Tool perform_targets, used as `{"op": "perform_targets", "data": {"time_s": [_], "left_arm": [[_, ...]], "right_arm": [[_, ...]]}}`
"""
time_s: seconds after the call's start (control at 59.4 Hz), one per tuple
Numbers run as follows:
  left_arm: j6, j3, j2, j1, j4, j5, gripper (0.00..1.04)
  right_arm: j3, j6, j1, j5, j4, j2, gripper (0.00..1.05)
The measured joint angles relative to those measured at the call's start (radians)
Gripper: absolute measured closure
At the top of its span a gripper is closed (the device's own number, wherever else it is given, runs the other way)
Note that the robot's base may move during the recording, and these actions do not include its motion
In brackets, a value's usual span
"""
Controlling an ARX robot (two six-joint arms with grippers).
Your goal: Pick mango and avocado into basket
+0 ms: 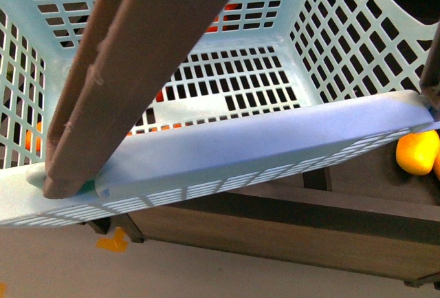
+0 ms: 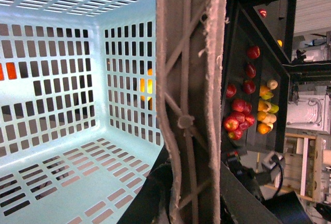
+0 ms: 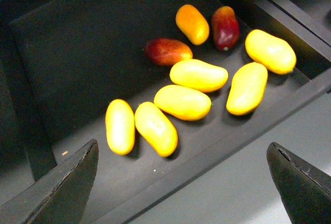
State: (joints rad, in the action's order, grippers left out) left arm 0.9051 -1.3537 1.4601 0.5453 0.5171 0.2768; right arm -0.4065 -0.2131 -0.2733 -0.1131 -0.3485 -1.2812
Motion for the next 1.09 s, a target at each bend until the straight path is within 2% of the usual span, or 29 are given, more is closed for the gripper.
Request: {"op": "perform_targets", "data": {"time_s": [0.084, 0.202, 0.522, 0.758, 1.094], "left_arm": [[0.0, 0.0, 0.0, 0.0, 0.0, 0.0, 0.97], [0.0, 0.0, 0.0, 0.0, 0.0, 0.0, 0.97], [0.0, 0.0, 0.0, 0.0, 0.0, 0.0, 0.97], [0.0, 0.0, 0.0, 0.0, 0.0, 0.0, 0.97], [0.0, 0.0, 0.0, 0.0, 0.0, 0.0, 0.97]], "right_arm": [[-0.129, 0.032, 0.039, -0.023, -0.058, -0.269, 0.09], [-0.296, 0.044, 0.11, -0.039, -0.027, -0.529, 0.09], [-0.715, -0.031, 0.221, -0.063, 0.101, -0.919, 0.09], [-0.848, -0.072, 0.227, -0.071, 0.152, -1.072, 0.09], [-0.926, -0.14, 0.251, -0.051, 0.173, -1.177, 0.09]]}}
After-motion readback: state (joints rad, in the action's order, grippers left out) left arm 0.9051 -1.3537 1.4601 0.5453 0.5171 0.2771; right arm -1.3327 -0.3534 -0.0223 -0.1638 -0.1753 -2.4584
